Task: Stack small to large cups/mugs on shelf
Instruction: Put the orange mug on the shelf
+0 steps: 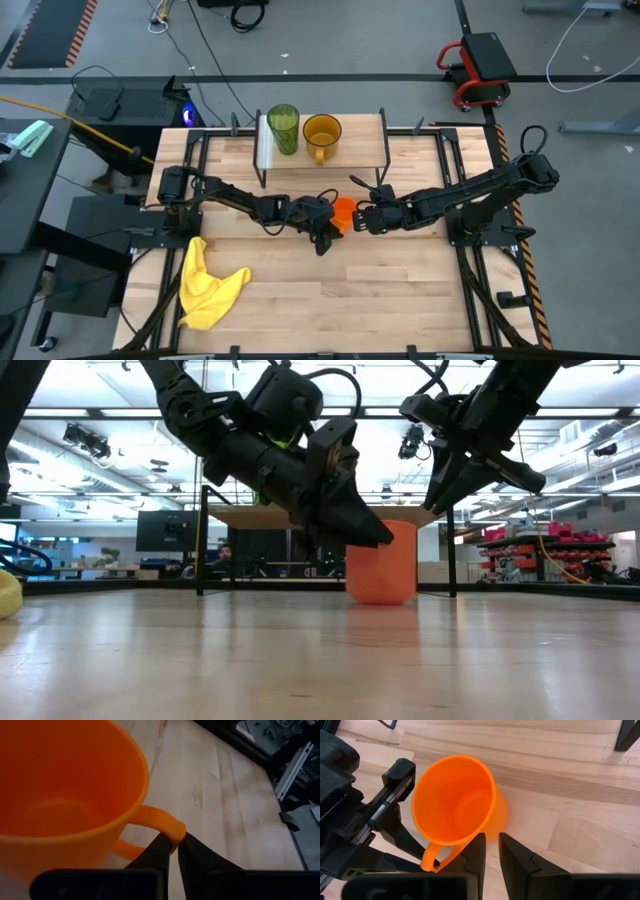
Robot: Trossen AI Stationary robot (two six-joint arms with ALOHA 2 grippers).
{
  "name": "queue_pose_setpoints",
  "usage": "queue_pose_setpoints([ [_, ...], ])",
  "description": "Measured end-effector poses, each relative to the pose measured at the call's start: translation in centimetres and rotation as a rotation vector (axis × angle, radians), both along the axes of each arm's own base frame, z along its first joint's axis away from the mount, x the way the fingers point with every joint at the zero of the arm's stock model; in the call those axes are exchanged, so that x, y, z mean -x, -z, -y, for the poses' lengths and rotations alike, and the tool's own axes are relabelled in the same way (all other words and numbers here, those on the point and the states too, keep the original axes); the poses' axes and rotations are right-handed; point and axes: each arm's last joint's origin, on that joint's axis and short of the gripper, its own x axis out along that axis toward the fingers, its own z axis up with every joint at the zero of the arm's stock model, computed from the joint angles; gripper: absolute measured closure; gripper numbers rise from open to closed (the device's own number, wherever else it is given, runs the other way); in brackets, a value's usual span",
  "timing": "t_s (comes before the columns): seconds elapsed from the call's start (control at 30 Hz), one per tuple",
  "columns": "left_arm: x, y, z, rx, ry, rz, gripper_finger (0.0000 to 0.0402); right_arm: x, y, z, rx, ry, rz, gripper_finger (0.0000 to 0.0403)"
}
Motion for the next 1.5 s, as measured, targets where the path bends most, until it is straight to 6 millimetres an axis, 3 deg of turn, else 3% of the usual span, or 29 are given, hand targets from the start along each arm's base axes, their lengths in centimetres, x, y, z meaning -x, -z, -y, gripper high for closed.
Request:
queue_pose_setpoints([
  [0.6, -0.1, -0.2, 0.4, 0.031, -0.023, 0.012, 0.0382, 0.0, 0.0, -0.1, 0.004, -0.008, -0.003, 0.0355],
  [0.9, -0.4, -0.6, 0.8, 0.031, -0.022, 0.038, 0.0385, 0.7, -0.8, -1.4, 0.044, -0.042, 0.037, 0.0366],
  [1.23, -2.8, -3.9, 1.0, -0.089, 0.046, 0.024, 0.0386, 2.7, -3.2, -2.1, 0.090, -0.060, 0.111, 0.0387],
  [1.5, -4.2, -6.6, 0.5, -0.116, 0.039, 0.061, 0.0386, 5.9, -6.3, -2.9, 0.124, -0.093, 0.247, 0.0399],
])
